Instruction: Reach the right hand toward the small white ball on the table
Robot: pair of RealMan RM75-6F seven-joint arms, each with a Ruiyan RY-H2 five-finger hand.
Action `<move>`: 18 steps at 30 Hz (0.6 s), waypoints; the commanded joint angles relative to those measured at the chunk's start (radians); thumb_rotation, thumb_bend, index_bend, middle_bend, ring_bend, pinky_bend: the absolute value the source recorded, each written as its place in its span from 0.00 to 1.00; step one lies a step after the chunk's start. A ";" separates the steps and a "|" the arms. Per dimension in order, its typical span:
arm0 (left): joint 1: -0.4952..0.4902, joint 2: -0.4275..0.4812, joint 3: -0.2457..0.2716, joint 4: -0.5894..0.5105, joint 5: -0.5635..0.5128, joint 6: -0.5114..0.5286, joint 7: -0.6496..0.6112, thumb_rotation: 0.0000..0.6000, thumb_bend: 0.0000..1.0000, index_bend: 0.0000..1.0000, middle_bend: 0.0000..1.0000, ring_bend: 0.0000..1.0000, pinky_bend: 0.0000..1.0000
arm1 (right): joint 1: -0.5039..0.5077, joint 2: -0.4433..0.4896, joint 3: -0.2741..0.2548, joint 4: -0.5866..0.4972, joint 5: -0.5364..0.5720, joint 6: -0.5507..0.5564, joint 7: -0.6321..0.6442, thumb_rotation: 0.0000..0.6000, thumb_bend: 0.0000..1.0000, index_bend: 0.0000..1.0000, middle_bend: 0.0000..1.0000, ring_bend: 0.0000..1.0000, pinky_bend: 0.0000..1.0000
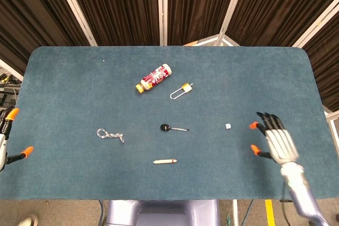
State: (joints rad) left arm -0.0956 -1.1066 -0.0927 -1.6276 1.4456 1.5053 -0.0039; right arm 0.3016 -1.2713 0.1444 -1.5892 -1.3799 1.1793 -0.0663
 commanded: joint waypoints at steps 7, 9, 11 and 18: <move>-0.004 0.000 -0.002 0.019 -0.020 -0.021 -0.025 1.00 0.12 0.00 0.00 0.00 0.00 | 0.152 -0.155 0.086 0.086 0.224 -0.165 -0.180 1.00 0.22 0.36 0.08 0.00 0.00; -0.005 0.002 -0.005 0.024 -0.026 -0.025 -0.034 1.00 0.12 0.00 0.00 0.00 0.00 | 0.176 -0.182 0.096 0.115 0.272 -0.189 -0.209 1.00 0.22 0.37 0.08 0.00 0.00; -0.006 0.003 -0.008 0.028 -0.031 -0.029 -0.039 1.00 0.12 0.00 0.00 0.00 0.00 | 0.190 -0.202 0.098 0.134 0.302 -0.202 -0.224 1.00 0.22 0.38 0.09 0.00 0.00; -0.013 -0.001 -0.008 0.033 -0.035 -0.043 -0.038 1.00 0.12 0.00 0.00 0.00 0.00 | 0.225 -0.251 0.100 0.196 0.350 -0.228 -0.232 1.00 0.22 0.38 0.09 0.00 0.00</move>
State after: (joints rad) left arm -0.1078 -1.1069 -0.1011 -1.5947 1.4106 1.4634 -0.0425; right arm 0.5193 -1.5126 0.2430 -1.4044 -1.0375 0.9572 -0.2977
